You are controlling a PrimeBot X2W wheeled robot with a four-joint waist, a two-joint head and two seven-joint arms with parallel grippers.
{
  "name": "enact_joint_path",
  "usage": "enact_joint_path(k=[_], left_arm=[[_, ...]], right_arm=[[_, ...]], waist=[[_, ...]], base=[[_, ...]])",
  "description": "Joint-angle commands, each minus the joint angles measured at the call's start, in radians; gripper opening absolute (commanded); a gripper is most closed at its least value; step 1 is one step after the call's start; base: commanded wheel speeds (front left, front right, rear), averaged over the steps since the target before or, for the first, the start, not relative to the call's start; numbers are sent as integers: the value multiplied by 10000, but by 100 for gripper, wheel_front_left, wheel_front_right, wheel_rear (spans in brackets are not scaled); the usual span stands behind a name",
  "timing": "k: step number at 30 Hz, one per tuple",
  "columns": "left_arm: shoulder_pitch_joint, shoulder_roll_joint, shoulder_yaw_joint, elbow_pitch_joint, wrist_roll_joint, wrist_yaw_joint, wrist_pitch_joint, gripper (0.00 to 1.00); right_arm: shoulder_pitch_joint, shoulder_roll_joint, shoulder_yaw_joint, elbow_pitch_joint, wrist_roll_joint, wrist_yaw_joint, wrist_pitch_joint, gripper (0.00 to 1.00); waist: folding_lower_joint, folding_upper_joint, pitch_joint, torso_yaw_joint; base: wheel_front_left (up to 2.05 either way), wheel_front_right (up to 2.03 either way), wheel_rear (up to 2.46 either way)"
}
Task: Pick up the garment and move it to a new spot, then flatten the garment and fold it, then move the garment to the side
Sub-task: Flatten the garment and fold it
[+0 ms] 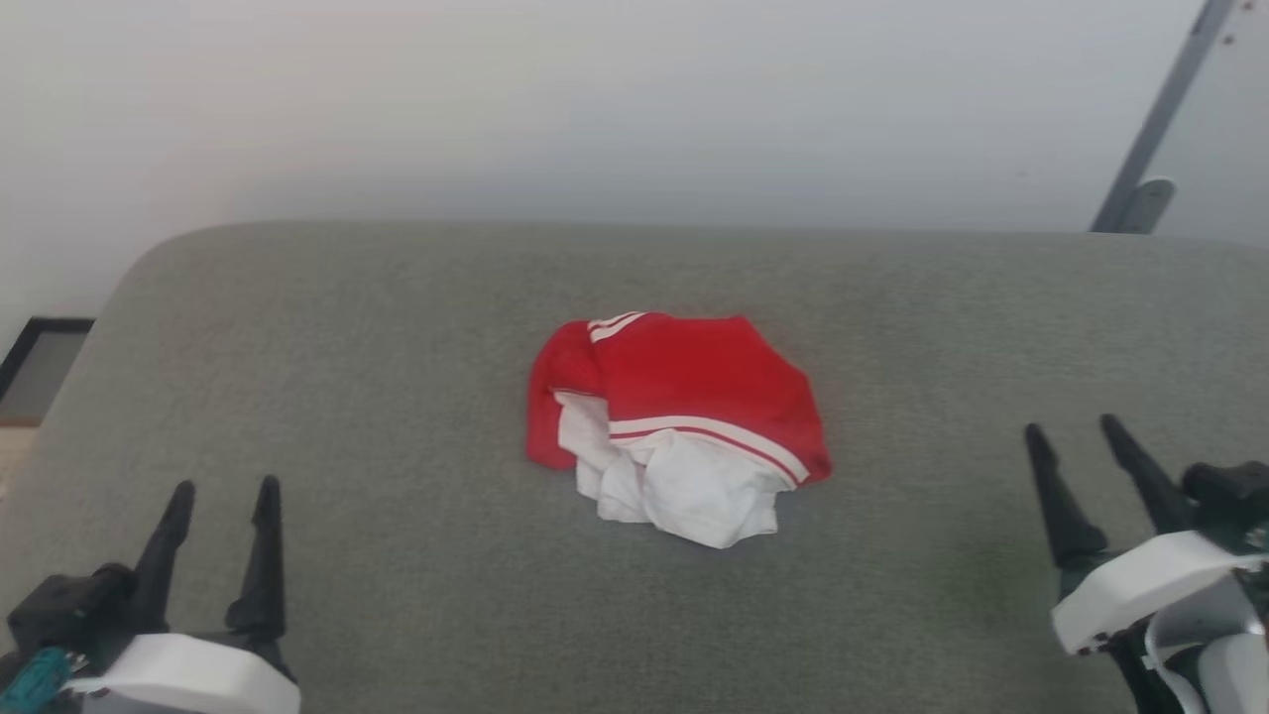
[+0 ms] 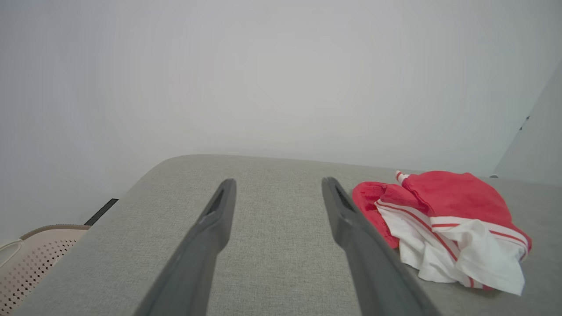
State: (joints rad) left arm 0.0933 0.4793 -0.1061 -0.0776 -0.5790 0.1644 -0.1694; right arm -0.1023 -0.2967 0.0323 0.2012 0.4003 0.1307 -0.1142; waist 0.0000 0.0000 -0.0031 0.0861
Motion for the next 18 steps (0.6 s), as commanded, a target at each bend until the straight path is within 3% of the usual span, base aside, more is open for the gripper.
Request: enact_joint_path(k=[1, 11, 18], left_arm=[[-213, -85, -91, -60, 78, 56, -38, 100], [-861, -656, -526, 75, 192, 189, -232, 100], [-1394, -1148, -889, 618, 287, 3, -554, 100]], right_arm=[[-35, -163, 330, -142, 172, 1, 176, 100], [-449, -1273, 2657, -870, 1295, 1, 1421, 100], [-880, -2313, 4066, -1284, 2156, 1, 2718, 100]], waist=[[0, 0, 196, 287], [0, 0, 898, 1238], [0, 0, 1465, 1860]], base=[[0, 0, 0], [0, 0, 0], [0, 0, 0]])
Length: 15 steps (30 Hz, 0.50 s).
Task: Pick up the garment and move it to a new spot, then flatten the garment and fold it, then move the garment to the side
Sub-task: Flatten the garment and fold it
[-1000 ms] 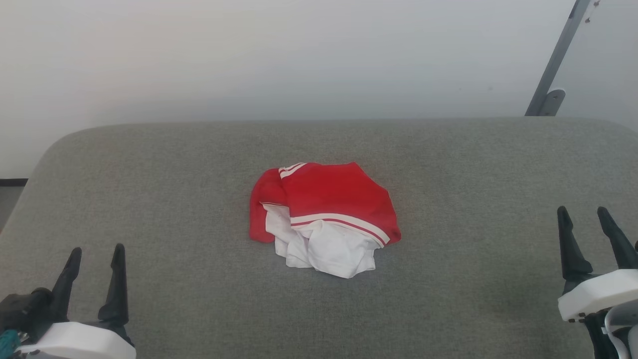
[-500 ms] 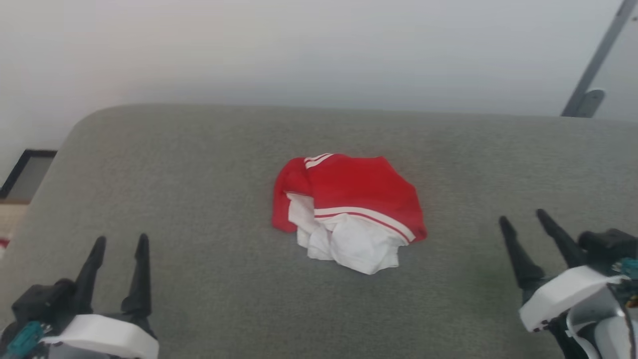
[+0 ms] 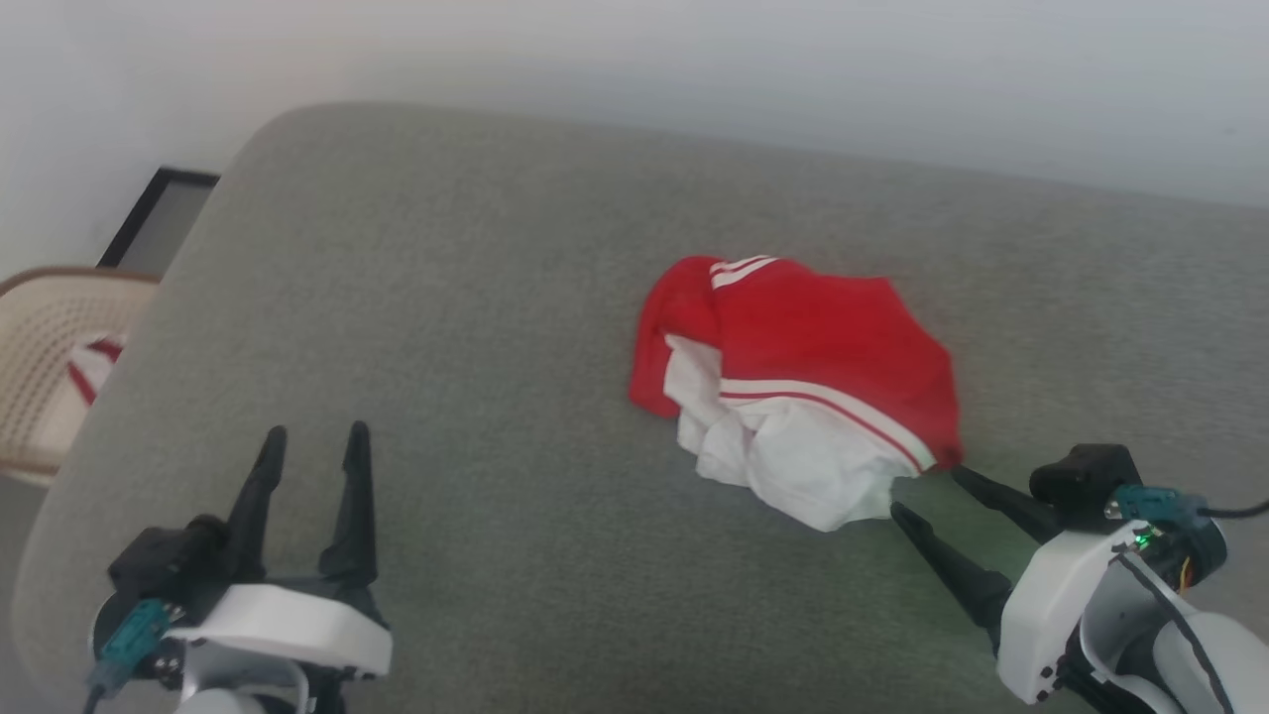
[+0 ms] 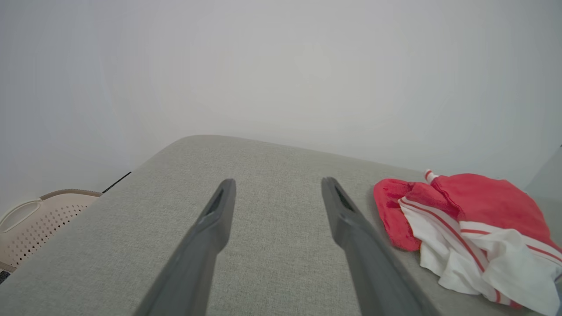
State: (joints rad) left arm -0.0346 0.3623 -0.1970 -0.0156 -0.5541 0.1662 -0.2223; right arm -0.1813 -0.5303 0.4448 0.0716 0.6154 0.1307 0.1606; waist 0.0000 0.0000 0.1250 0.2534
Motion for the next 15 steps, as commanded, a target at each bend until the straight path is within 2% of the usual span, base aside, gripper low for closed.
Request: enact_joint_path(k=[1, 7, 15], left_arm=[[-203, -54, -31, 58, 71, -53, -81, 100], [-654, -508, -316, 476, 195, -274, -279, 100], [-1068, -1024, -471, 958, 340, -567, -411, 100]], right_arm=[[-142, -103, 60, -36, 95, 1, 121, 100], [-539, -676, 579, -60, 213, 1, 680, 100], [-1045, -881, 1060, 571, -73, 1, 969, 100]], waist=[[0, 0, 271, 275], [0, 0, 750, 789], [0, 0, 1268, 1359]], base=[[0, 0, 0], [0, 0, 0], [0, 0, 0]])
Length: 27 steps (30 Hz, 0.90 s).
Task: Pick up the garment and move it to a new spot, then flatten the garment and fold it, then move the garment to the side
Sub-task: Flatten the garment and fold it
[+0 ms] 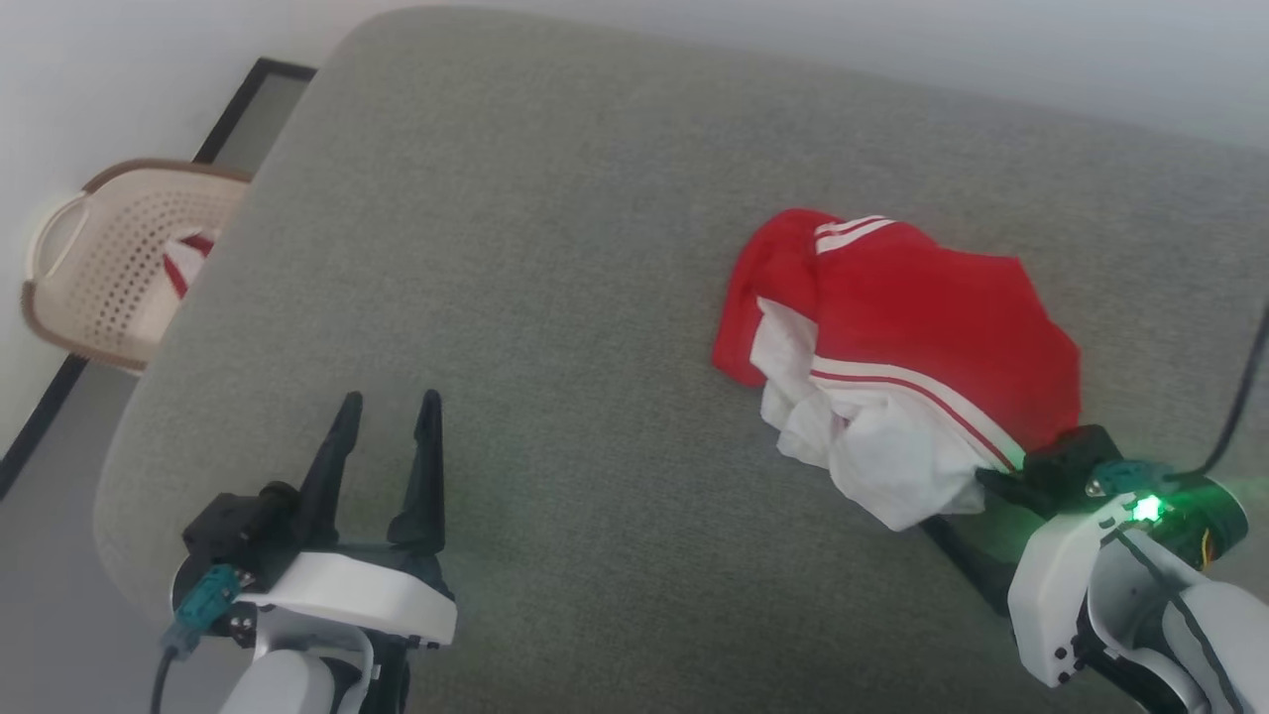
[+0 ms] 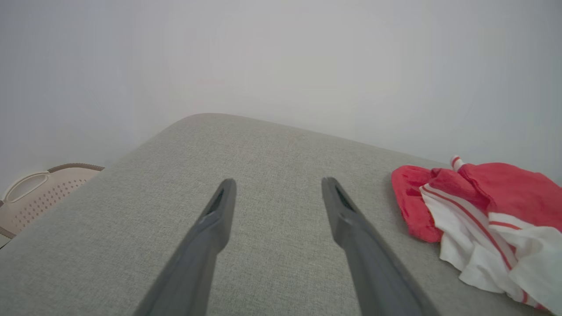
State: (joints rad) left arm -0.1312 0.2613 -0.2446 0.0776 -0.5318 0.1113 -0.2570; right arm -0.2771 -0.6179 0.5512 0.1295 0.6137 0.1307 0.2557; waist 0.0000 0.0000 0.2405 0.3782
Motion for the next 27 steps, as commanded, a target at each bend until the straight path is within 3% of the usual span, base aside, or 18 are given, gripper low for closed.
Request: enact_joint_path(k=[1, 3, 4, 5, 6, 12, 16, 27], left_arm=[[-137, -62, 4, 71, 130, -51, -64, 100], [-209, -122, 22, 128, 189, -112, -81, 100], [-222, -157, 50, 161, 204, -134, -87, 100], [-214, -191, 76, 191, 219, -168, -94, 100], [-207, -218, 97, 229, 228, -192, -97, 100], [-182, -268, 391, 317, 306, -293, -87, 100], [-30, -203, 672, 280, 400, -383, -90, 100], [270, 80, 1082, 199, 419, -521, -92, 100]], right_arm=[[-169, -21, 87, 96, -128, 1, 25, 100], [-264, -26, 253, 383, -290, 1, 38, 100], [-305, -6, 254, 512, -367, -1, 8, 87], [-361, 39, 276, 638, -426, -6, -15, 35], [-423, 59, 314, 716, -497, -6, -19, 0], [-627, 25, 132, 679, -470, 1, -170, 0], [-466, -435, -352, 140, 30, -1, 69, 0], [473, -1421, -2711, 37, 573, -1, 434, 0]], waist=[[0, 0, 148, 151], [0, 0, 195, 204], [0, 0, 209, 216], [0, 0, 221, 220], [0, 0, 222, 216], [0, 0, 82, -32], [0, 0, -153, -429], [0, 0, -566, -1359]], base=[[0, 0, 0], [0, 0, 0], [0, 0, 0], [0, 0, 0], [0, 0, 0], [0, 0, 0], [0, 0, 0], [0, 0, 0]])
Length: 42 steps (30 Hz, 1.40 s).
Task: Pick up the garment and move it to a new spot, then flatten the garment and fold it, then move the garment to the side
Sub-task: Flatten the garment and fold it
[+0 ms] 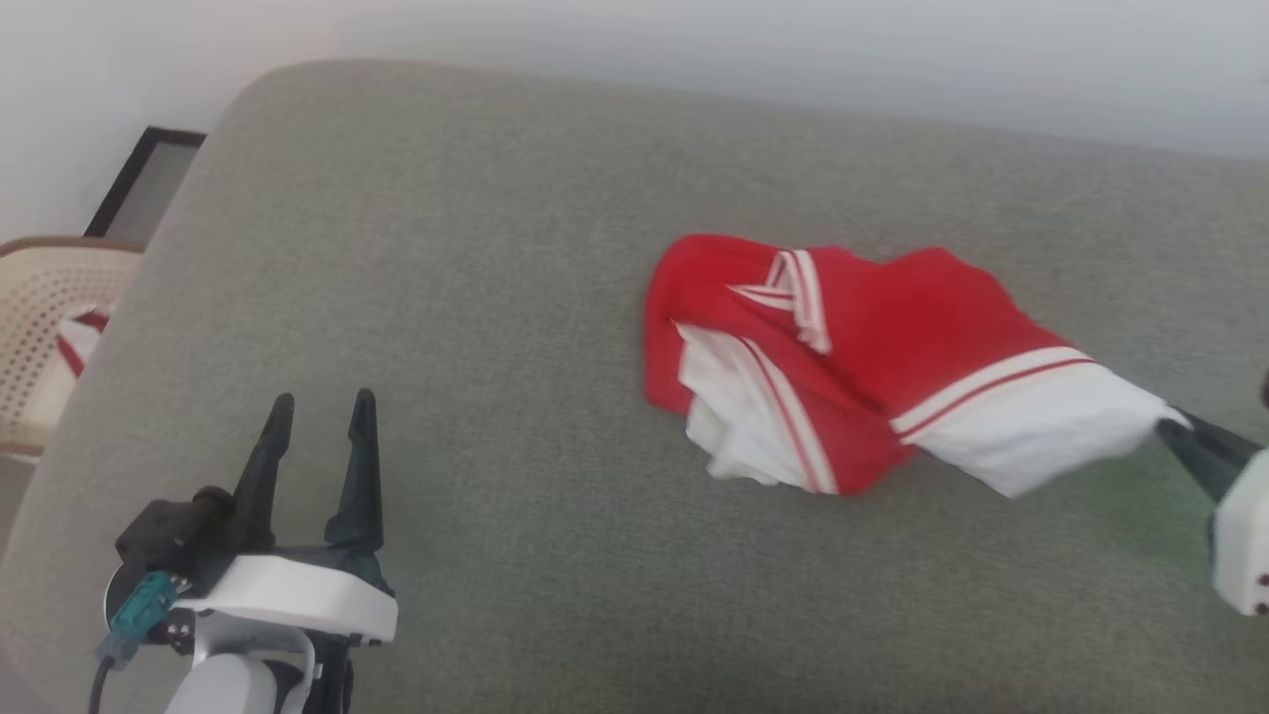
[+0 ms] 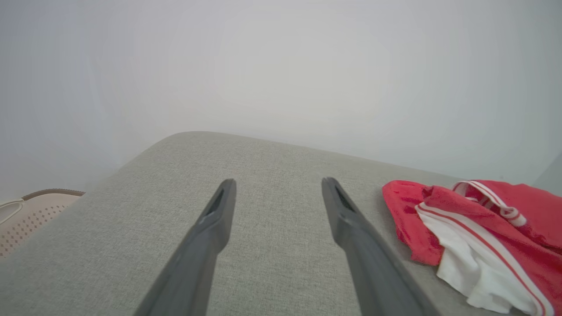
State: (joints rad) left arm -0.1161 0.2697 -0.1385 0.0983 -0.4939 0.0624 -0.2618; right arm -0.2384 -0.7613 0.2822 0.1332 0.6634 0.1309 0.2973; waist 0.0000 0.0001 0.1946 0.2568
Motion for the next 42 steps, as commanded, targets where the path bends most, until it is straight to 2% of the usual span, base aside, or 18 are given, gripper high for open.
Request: enact_joint_path(k=[1, 7, 12, 14, 15, 16, 17, 18, 19, 26, 30, 37, 42], left_arm=[[96, 25, 20, 7, 49, -37, -43, 100], [-74, 139, -61, 113, 30, -129, 46, 100], [-243, 168, -209, 232, -5, -224, 147, 100], [-343, 188, -253, 287, -24, -262, 189, 100], [-376, 192, -285, 306, -29, -290, 219, 100], [-401, 208, -309, 327, -34, -309, 278, 100], [-415, 229, -336, 342, -45, -321, 321, 100], [-449, 242, -354, 354, -65, -324, 387, 100], [-503, 288, -376, 346, -50, -365, 412, 100], [-690, 572, -466, 54, -212, -508, 1064, 100], [-863, 740, -652, -318, -323, -639, 1753, 100], [-1222, 843, -1150, -878, -397, -767, 2906, 100], [-1430, 698, -1809, -1138, -543, -823, 4145, 100]], right_arm=[[181, -78, -230, 130, 65, -3, 71, 0], [606, -56, -1224, 1284, 219, -3, 272, 0], [486, 324, -1076, 2283, 331, -3, 411, 0], [320, 512, -859, 2717, 476, -3, 440, 7], [206, 604, -742, 2928, 506, -3, 399, 14], [101, 675, -606, 3127, 517, -3, 374, 36], [16, 726, -459, 3287, 550, -1, 358, 54], [-90, 776, -326, 3445, 574, -1, 334, 89], [-204, 823, -207, 3528, 591, -1, 299, 100], [-897, 525, 432, 3437, 757, -3, 176, 100], [-1169, 420, 362, 3046, 606, -3, -219, 100], [-1492, 620, -267, 2347, 7, -3, -1524, 100], [-1629, 1218, -1237, 2047, -864, -3, -2920, 100]], waist=[[0, -1, -142, -205], [0, -1, -254, -385], [0, -1, -262, -376], [0, -1, -269, -378], [0, -1, -272, -382], [0, -1, -276, -388], [0, -1, -283, -400], [0, -1, -293, -417], [0, -1, -309, -446], [0, -1, -451, -882], [0, -1, -521, -1292], [0, -1, -516, -2015], [0, -1, -372, -2627]], base=[[0, 0, 0], [0, 0, 0], [0, 0, 0], [0, 0, 0], [0, 0, 0], [0, 0, 0], [0, 0, 0], [0, 0, 0], [0, 0, 0], [0, 0, 0], [0, 0, 0], [0, 0, 0], [0, 0, 0]])
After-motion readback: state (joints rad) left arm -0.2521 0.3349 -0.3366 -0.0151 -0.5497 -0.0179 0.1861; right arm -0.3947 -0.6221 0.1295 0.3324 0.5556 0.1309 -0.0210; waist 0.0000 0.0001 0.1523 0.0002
